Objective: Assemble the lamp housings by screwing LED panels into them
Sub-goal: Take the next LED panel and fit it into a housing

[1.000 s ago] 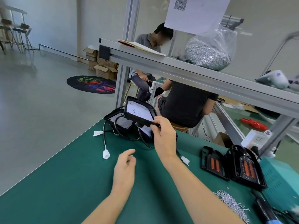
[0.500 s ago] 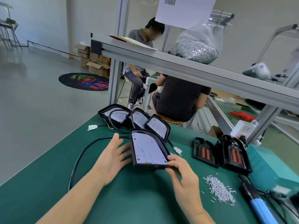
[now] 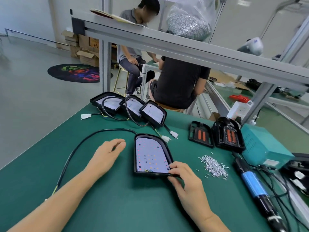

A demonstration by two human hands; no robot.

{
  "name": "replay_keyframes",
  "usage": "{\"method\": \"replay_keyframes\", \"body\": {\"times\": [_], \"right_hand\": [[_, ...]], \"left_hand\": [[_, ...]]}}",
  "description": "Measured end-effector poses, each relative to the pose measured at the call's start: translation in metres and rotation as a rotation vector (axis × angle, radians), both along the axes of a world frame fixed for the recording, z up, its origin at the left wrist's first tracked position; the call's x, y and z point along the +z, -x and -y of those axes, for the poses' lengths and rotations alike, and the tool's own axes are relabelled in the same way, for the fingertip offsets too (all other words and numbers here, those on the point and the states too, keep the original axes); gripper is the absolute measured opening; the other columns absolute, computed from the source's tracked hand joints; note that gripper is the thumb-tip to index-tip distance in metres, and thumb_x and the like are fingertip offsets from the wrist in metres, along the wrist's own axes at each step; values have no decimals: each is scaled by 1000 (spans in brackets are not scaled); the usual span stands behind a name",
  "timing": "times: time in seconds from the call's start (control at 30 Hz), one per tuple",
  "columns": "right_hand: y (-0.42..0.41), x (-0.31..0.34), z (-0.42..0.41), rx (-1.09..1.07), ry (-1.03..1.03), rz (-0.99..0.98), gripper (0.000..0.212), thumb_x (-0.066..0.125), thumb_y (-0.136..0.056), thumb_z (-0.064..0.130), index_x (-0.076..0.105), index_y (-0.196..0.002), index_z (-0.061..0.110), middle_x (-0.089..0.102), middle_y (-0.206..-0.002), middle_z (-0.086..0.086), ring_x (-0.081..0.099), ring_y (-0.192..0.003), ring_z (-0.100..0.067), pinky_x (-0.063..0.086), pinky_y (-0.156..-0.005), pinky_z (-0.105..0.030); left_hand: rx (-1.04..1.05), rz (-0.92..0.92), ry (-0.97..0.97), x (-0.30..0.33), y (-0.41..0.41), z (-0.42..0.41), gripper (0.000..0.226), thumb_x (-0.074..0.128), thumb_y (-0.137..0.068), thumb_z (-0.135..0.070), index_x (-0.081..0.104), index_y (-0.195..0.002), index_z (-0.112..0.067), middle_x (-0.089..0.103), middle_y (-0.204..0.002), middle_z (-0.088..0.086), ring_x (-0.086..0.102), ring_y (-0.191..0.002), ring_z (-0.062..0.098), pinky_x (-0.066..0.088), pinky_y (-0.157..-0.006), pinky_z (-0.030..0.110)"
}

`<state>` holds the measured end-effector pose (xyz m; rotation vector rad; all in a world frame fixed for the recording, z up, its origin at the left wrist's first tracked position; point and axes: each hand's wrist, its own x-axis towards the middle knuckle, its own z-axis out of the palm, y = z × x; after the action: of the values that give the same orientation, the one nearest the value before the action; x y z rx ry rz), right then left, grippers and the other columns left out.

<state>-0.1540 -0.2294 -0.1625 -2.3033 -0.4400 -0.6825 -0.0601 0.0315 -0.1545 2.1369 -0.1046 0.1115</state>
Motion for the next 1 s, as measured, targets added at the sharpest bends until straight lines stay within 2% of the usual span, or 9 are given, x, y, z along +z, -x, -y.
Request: {"method": "replay_keyframes", "body": {"times": [0.13,0.2,0.3,0.37,0.43,0.53,0.67,0.8,1.0], "right_hand": [[13,1,-2,17,72,-18,12,72,-80,1,68,-89,8,65,-103,5,61,-93,-3,45,-85,-10],[20,0,-2,8,113,-13,11,72,-81,4,68,-90,9,66,-102,4,64,-89,-9,49,-80,-17],[28,0,-1,-13,148,-10,13,73,-81,6,69,-92,10,66,-103,3,65,-86,-12,52,-74,-25],[32,2,1,0,169,-31,13,72,-82,7,69,-94,10,66,-104,3,64,-85,-13,53,-72,-27],[33,6,3,19,191,-66,13,71,-84,10,70,-97,11,66,-106,4,64,-86,-14,53,-72,-28],[33,14,7,41,214,-109,15,65,-90,20,70,-102,13,65,-112,6,62,-90,-11,52,-77,-27],[25,31,19,-3,186,-170,36,47,-97,44,68,-111,19,61,-117,9,57,-102,-5,43,-88,-18],[-8,42,52,-198,236,-235,31,52,-100,33,63,-124,17,55,-125,4,51,-115,-13,36,-95,-22],[-73,49,108,-598,485,-434,56,42,-101,44,33,-150,18,28,-154,-8,24,-142,-26,21,-113,-39]], "left_hand": [[-186,-154,149,9,2,29,42,42,-97,-45,55,-132,-25,53,-133,-15,45,-125,7,28,-111,31],[-253,-224,324,17,4,46,35,43,-99,-38,61,-123,-20,61,-124,-11,53,-118,9,35,-107,32],[-277,-318,502,33,7,66,27,47,-96,-33,64,-94,-11,65,-95,2,55,-90,20,42,-82,32],[-272,-371,522,39,5,72,26,57,-89,-37,62,-94,-12,63,-99,6,55,-95,24,42,-88,36],[-259,-409,494,40,1,76,33,63,-86,-31,63,-108,-8,64,-114,8,58,-107,27,42,-100,42],[-196,-475,567,35,0,80,7,55,-86,-7,62,-89,-5,68,-83,13,62,-69,26,49,-65,30],[-128,-464,634,26,4,82,19,43,-80,8,58,-77,-4,62,-55,7,54,-42,20,41,-40,19],[-132,-401,682,24,7,78,30,41,-80,9,64,-91,-7,67,-62,6,58,-44,19,44,-39,20],[-89,-312,782,20,10,80,38,40,-84,8,64,-100,-18,71,-90,8,65,-65,25,53,-52,29]]}}
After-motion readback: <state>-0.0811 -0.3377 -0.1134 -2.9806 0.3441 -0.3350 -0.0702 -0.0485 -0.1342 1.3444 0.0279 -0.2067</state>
